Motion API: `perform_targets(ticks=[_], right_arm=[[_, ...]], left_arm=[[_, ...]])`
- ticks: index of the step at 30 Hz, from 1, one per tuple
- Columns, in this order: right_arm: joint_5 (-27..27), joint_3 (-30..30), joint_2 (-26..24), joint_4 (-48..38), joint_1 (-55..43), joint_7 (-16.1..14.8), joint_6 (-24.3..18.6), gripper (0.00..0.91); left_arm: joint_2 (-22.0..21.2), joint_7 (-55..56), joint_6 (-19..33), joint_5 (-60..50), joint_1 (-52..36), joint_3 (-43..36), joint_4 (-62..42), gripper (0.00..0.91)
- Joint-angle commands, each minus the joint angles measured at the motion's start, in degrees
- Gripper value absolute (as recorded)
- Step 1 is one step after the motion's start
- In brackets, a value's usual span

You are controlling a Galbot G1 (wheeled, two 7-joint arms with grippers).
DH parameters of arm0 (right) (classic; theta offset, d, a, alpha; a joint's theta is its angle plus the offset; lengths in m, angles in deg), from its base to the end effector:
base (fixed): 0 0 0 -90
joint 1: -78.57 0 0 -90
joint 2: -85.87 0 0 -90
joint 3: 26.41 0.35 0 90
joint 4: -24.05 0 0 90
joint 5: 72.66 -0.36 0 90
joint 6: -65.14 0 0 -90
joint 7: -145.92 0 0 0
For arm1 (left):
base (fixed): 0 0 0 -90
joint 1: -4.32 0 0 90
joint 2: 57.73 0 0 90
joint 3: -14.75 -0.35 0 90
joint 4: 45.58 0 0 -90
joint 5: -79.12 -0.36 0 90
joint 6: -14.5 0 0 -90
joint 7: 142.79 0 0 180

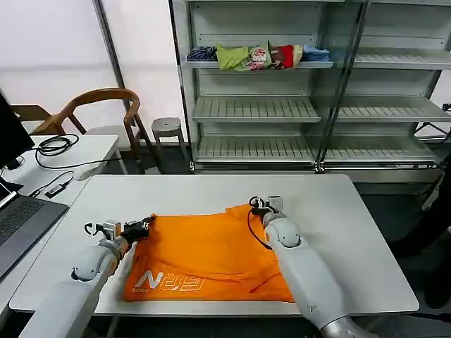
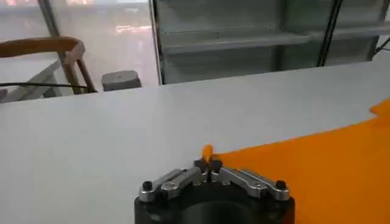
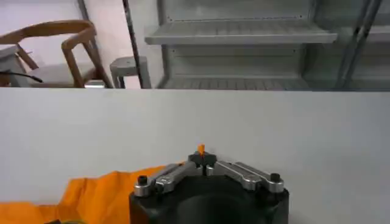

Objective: Fold and organize the clothes.

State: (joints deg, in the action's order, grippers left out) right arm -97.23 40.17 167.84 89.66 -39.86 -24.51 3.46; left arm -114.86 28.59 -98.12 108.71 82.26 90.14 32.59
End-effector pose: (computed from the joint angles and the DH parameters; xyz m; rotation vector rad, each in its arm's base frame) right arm 0.5083 0.0594 -0.3070 0.2217 -2.6183 0.0008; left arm 0.4179 0.1554 -0.3240 -0.3080 -2.6233 -0.1022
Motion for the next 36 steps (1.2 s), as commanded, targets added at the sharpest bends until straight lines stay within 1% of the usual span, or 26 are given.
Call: perform_targets(ticks=[1,5,6,10,18,25,30,36], right_arm=[[0.4,0.4,-0.3,1.6,-0.6,0.0,-1.1,0.0],[-1.3,0.5,-1.9,6.3,0.2,0.5,-0.4,0.0],[-2.5,0.5,-2.5,8.4,1.1,0.8,0.0,0.0],[-3.9,0.6,-4.8,14.4,4.7,1.1,1.4,0.0],[-4.9,1.5,-7.7,25.9,12.3,1.6,2.3,0.0],[-4.9,2.7,-9.9,34.1,18.0,2.2,3.2,0.0],[-4.8,3.4,-11.3,38.4,22.0,2.5,3.4,0.0],[-4.6,4.6,-12.7,41.7,26.1,2.4,3.3,0.0]], left_arm=[[0.1,1.0,1.6,1.9,-0.4,0.4,0.5,0.02],[1.0,1.4,1.9,3.6,0.6,0.8,2.9,0.02],[1.4,1.4,2.1,4.0,1.2,1.2,3.8,0.02],[2.5,1.4,2.1,5.4,4.3,2.7,7.2,0.02],[3.9,1.4,2.1,6.5,12.3,6.3,14.9,0.02],[4.2,1.3,2.6,6.7,17.1,8.9,18.8,0.02],[4.5,1.4,2.6,6.9,19.4,10.5,20.8,0.02],[4.7,1.3,3.2,6.9,21.9,11.9,22.1,0.02]])
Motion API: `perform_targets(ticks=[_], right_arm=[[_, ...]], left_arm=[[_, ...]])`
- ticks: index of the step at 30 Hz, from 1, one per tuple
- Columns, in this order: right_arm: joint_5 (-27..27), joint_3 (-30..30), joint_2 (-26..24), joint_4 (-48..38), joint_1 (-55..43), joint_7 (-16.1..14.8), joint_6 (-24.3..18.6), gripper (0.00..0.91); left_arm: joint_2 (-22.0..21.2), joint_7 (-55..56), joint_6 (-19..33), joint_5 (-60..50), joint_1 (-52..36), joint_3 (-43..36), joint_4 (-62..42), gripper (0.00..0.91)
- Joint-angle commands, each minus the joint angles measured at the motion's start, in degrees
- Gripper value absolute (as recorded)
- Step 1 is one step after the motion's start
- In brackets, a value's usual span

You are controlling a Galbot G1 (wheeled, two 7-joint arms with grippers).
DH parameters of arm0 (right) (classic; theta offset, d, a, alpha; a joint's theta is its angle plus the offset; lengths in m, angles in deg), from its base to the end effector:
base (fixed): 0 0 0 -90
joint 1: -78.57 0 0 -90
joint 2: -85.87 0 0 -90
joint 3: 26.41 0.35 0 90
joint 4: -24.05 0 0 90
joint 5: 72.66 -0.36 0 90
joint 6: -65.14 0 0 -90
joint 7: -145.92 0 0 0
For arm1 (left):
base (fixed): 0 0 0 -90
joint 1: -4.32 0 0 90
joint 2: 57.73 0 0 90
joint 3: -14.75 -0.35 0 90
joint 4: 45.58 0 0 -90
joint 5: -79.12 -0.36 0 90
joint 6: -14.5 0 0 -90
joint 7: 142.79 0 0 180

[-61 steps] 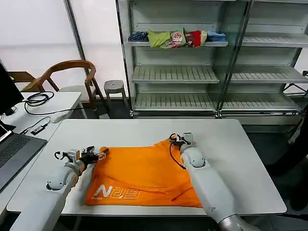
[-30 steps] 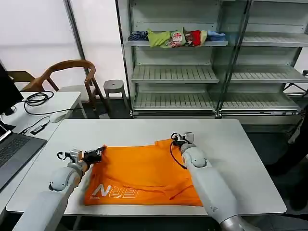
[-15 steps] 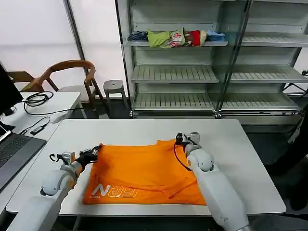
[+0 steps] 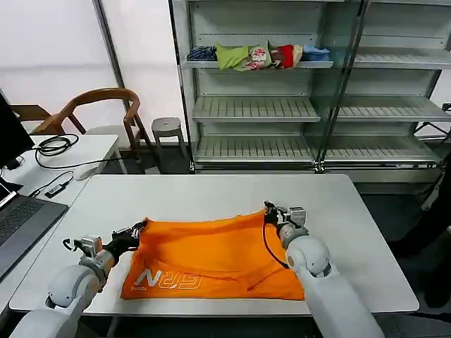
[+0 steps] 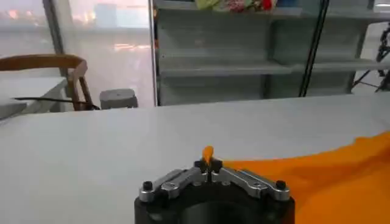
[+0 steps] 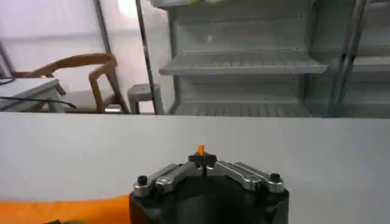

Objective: Fold and organize the clothes.

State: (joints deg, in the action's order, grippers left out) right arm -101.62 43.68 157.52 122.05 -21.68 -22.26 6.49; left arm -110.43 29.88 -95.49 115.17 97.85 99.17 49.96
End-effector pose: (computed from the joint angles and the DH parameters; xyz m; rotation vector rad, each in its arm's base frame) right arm 0.3873 0.0208 -0.2581 0.3097 -2.7474 -0.0311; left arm 0.3392 0.1633 -0.2933 -0.3598 -2.7262 -0.0160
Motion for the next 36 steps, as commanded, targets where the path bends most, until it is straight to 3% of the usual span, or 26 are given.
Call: perform_targets(ticks=[1,36], right_arm=[[-0.2,1.2,-2.5,9.5,8.3,0.2,0.3,0.0],[0.5,3.0,-4.7,15.8,15.6,0.7,0.5,0.0]], left_arm=[[0.2,0.0,0.6,0.4,6.7,3.0,5.0,0.02],[0.7,-0.4,1.3,-0.7,13.3,5.2,8.6,0.02]])
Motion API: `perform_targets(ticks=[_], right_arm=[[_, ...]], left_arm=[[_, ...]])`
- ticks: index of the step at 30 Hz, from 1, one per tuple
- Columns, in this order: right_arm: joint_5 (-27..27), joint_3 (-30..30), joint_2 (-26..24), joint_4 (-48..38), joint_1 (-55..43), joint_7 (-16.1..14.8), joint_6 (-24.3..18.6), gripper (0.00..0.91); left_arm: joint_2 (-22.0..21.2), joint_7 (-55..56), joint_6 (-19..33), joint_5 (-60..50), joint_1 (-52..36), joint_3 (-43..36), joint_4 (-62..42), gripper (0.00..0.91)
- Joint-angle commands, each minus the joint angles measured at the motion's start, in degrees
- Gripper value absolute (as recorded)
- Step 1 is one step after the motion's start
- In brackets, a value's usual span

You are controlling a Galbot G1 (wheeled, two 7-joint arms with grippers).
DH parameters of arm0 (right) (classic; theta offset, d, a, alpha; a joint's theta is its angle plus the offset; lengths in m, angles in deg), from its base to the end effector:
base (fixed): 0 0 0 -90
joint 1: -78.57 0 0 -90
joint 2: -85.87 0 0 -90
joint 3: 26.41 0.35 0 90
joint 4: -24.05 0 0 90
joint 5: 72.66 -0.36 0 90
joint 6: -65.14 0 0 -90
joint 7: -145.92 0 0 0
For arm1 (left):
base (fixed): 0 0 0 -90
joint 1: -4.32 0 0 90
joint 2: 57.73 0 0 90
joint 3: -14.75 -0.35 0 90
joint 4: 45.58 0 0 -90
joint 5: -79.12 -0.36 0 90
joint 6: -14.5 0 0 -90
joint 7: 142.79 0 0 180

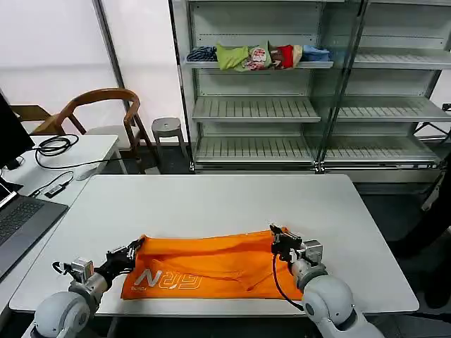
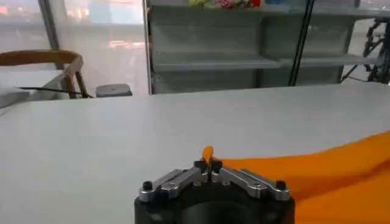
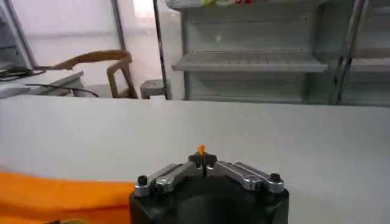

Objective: Fold and organize the clothes.

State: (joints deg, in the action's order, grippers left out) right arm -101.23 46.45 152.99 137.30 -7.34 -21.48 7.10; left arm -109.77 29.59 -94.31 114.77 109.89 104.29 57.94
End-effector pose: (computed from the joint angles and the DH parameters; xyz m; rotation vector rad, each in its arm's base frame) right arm 0.2989 0.0090 -0.2514 0.3492 -2.7374 -0.0069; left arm 0.2804 0.1613 -0.2975 -0.3838 -2.6980 -0.0220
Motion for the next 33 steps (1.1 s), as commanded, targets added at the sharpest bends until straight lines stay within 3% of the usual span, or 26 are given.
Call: perform_targets(ticks=[1,33], right_arm=[[0.2,0.3,-0.2,0.4,1.3,0.0,-0.1,0.0],[2.1,0.9,-1.7,3.2,6.9,-0.2,0.8,0.0]], left_arm=[[0.0,-0.1,0.1,-0.3,1.2,0.1,0.6,0.02],[0.0,-0.1,0.5,-2.6,4.9,0.7,1.7,0.02]])
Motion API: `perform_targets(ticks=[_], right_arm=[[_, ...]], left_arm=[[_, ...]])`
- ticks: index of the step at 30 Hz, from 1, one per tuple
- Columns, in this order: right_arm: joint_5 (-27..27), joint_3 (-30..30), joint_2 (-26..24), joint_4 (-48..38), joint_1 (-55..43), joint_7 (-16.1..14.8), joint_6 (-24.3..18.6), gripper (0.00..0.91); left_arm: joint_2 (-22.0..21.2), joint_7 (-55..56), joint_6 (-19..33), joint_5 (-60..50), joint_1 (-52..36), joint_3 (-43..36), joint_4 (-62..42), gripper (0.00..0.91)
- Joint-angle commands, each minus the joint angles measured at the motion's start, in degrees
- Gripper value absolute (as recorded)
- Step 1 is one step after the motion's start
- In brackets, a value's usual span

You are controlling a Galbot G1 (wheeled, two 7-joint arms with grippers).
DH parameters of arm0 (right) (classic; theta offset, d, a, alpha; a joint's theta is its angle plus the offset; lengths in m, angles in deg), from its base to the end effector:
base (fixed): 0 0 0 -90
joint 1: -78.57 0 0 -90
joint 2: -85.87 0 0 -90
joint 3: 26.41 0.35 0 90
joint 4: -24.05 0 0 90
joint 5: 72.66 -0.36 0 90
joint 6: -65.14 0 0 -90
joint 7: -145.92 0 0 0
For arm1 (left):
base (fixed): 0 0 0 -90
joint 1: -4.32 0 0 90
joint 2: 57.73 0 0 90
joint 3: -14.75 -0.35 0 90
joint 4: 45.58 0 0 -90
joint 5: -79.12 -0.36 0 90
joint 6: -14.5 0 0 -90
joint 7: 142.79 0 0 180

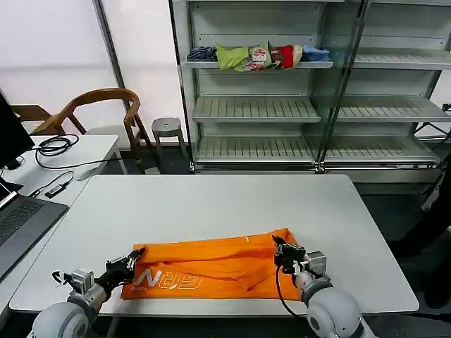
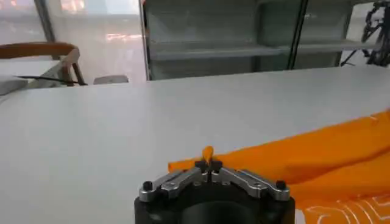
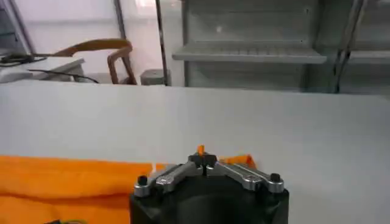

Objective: Fold and organize the clothes.

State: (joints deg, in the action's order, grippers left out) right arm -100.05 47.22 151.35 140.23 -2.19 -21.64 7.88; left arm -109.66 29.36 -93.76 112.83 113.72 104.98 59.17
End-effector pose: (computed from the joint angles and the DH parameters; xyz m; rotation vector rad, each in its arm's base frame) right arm 0.2720 0.0035 -0.2587 0.3480 -2.6892 0.0371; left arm 0.2611 0.1604 -0.3067 -0.3877 -2.6644 -0.0610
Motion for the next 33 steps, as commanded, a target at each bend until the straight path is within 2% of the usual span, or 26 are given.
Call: perform_targets(ticks=[1,5,6,7,8,15,19,24,33], right_arm=[[1.2,0.2,-0.1,0.2,2.1,-0.1,0.0,0.0],[3.8,0.2,0.0,-0.6,2.8,-1.0,-0.9,0.0],[3.9,0.2,0.0,-0.7,2.8,-1.1,-1.0,0.0],[3.9,0.2,0.0,-0.7,2.8,-1.1,-1.0,0.071],[4.3,0.2,0.1,-0.7,2.9,-0.6,-0.7,0.907],[4.4,1.3,-0.1,0.3,3.7,-0.9,-1.1,0.907],[7.8,4.4,-0.3,2.3,6.3,-3.3,-3.5,0.907],[10.9,8.4,-0.4,5.0,9.9,-6.1,-6.9,0.907],[12.1,11.9,0.2,6.6,13.1,-6.5,-8.5,0.907]], left_arm=[[-0.1,0.2,0.0,-0.7,1.2,0.0,0.6,0.02],[-0.1,0.6,0.0,-1.5,1.4,-0.1,0.9,0.03],[-0.2,0.7,-0.1,-1.7,1.4,-0.1,0.9,0.907],[-0.2,1.0,-0.6,-2.7,1.5,-0.1,1.0,0.907],[-0.2,1.1,-1.1,-3.2,1.7,0.0,1.4,0.907],[-0.3,3.1,-0.8,-3.4,1.9,1.0,3.8,0.907],[-0.1,5.8,-0.5,-2.2,2.1,1.6,6.1,0.907],[-0.4,15.2,-1.4,-0.1,2.7,0.3,8.8,0.907],[-3.8,29.2,-3.1,2.7,3.3,-3.7,8.4,0.907]])
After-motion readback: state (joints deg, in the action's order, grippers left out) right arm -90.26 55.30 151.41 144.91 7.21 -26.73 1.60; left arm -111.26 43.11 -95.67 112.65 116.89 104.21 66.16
